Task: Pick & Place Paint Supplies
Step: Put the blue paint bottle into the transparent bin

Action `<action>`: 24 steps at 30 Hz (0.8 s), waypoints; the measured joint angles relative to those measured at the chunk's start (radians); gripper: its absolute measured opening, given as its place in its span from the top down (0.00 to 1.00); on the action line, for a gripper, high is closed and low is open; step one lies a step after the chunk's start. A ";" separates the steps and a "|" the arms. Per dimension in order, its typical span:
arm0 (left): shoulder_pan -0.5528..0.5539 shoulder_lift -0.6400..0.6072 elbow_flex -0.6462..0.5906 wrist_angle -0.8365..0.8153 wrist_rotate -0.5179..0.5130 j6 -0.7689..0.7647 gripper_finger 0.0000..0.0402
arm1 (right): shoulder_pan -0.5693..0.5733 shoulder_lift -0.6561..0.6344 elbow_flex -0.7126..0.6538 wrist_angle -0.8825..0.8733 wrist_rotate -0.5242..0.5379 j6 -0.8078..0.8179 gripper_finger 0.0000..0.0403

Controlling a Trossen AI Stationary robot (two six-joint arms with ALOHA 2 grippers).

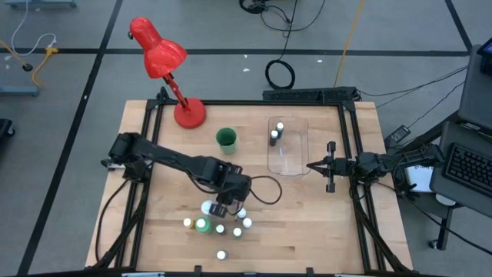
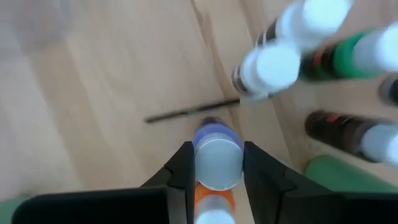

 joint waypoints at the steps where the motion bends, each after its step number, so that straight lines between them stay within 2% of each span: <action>1: 0.003 0.000 0.034 -0.018 -0.007 0.009 0.78 | 0.000 0.000 0.000 0.000 0.000 0.000 0.99; 5: 0.024 0.000 0.187 -0.091 -0.120 0.082 0.78 | 0.000 0.000 0.000 0.002 0.000 0.000 0.99; 8: 0.070 -0.002 0.286 -0.066 -0.183 0.147 0.78 | 0.000 0.000 0.000 0.003 0.001 0.000 0.99; 11: 0.134 -0.002 0.325 0.003 -0.131 0.232 0.78 | 0.000 0.000 0.000 0.003 0.001 0.000 0.99; 18: 0.290 0.032 0.331 0.321 -0.119 0.365 0.78 | 0.000 0.000 0.000 0.005 0.001 -0.008 0.99; 24: 0.387 0.203 0.438 0.381 -0.044 0.361 0.78 | 0.000 0.003 0.000 0.015 0.002 -0.025 0.99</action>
